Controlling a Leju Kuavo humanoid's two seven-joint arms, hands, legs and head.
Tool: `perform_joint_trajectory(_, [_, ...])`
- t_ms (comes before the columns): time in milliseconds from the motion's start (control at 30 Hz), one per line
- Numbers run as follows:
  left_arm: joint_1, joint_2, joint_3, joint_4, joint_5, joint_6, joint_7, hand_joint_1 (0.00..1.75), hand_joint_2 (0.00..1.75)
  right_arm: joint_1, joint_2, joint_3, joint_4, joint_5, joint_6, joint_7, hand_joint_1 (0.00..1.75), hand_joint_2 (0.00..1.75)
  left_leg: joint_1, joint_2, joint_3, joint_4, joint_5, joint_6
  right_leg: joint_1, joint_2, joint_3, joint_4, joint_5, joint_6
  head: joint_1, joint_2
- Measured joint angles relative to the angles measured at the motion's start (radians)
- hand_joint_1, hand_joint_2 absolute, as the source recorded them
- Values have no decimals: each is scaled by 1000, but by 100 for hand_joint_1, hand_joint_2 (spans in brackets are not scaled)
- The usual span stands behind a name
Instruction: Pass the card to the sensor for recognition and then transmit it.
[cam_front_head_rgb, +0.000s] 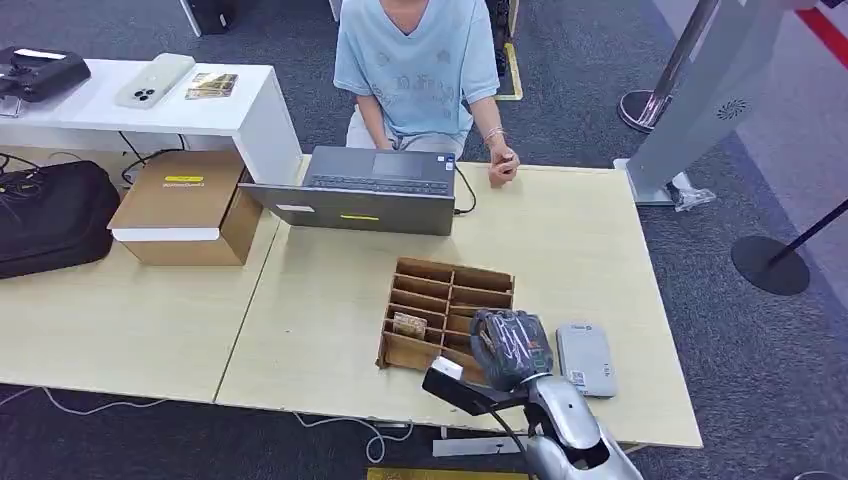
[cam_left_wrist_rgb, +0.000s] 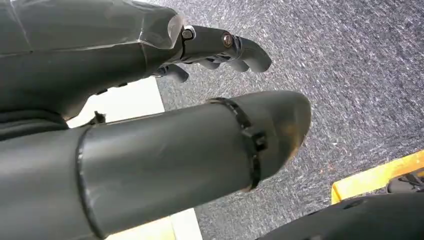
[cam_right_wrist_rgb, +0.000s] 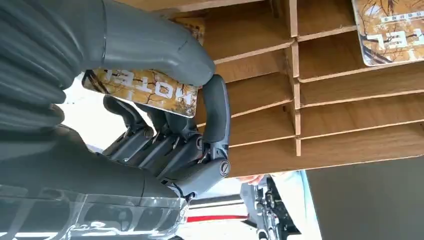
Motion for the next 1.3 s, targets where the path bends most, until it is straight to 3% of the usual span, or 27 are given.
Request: perform_joint_trajectory(1300, [0,-1,-1,0,-1,2,0,0,0,-1,8,0,-40,-6,-71,-41,175,175,0,0,0,0,0,0,0,0,0,0,0,0,0,0])
